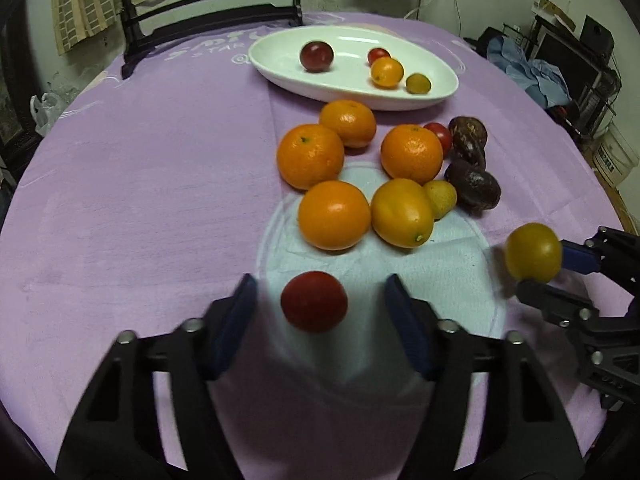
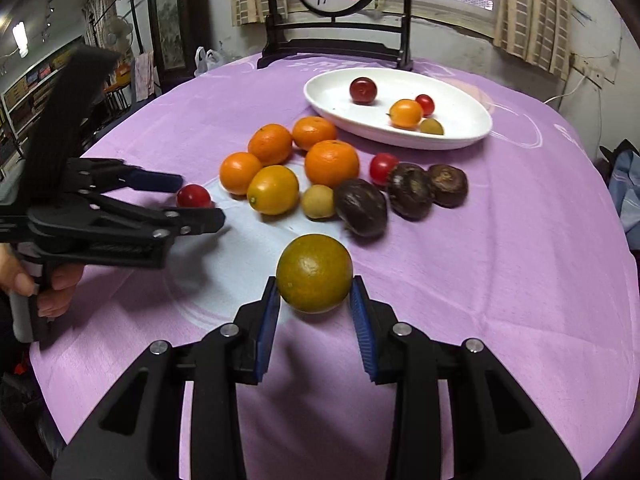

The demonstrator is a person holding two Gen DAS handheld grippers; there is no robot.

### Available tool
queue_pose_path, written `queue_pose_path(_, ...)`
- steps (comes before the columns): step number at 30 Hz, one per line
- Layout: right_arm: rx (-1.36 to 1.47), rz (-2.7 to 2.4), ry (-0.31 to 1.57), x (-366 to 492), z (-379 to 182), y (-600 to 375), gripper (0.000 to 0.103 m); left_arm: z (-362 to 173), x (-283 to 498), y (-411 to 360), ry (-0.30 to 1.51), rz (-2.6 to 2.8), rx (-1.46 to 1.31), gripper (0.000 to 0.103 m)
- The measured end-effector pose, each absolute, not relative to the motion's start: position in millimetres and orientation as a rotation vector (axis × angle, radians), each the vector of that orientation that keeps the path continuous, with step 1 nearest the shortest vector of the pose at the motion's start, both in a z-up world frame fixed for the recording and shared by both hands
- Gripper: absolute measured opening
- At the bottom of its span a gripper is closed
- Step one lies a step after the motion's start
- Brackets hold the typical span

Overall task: Organize fruits
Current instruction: 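Place the green citrus on the plate with the right gripper while the left gripper releases the tomato there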

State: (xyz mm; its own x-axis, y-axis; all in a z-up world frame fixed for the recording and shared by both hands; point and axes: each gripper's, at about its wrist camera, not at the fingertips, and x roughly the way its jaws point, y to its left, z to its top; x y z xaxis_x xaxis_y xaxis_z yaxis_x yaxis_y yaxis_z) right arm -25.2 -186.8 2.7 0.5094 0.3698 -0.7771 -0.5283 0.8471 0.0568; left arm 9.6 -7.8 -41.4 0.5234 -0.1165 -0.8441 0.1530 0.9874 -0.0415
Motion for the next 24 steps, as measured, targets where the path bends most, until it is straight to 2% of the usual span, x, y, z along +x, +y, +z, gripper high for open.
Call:
queue_pose_path(2,-0.188,0.543,0.878,-26.1,3.4,-190.5,0.036,-41.0,12.0,-8.7,0.987,-0.148,0.062,0.032)
queue_pose_path(8,-0.179,0.538,0.869,-25.8,9.8,-196.1,0.036,-32.2,7.8,-9.2,1.002,-0.169,0.067,0.03)
queue_pose_path(15,-0.178,0.518,0.802,-10.5,39.3,-197.6,0.036,19.7,20.8,-11.0,0.905,-0.2,0.022,0.03)
queue_pose_path(20,-0.17,0.499,0.742,21.3,60.9,-191.1,0.036,44.3,60.3,-19.9,0.858,-0.148,-0.014,0.03)
queue_pose_path(24,-0.165,0.462,0.737,58.3,62.6,-182.4,0.036,41.5,106.0,-25.8,0.863,-0.124,-0.042,0.03)
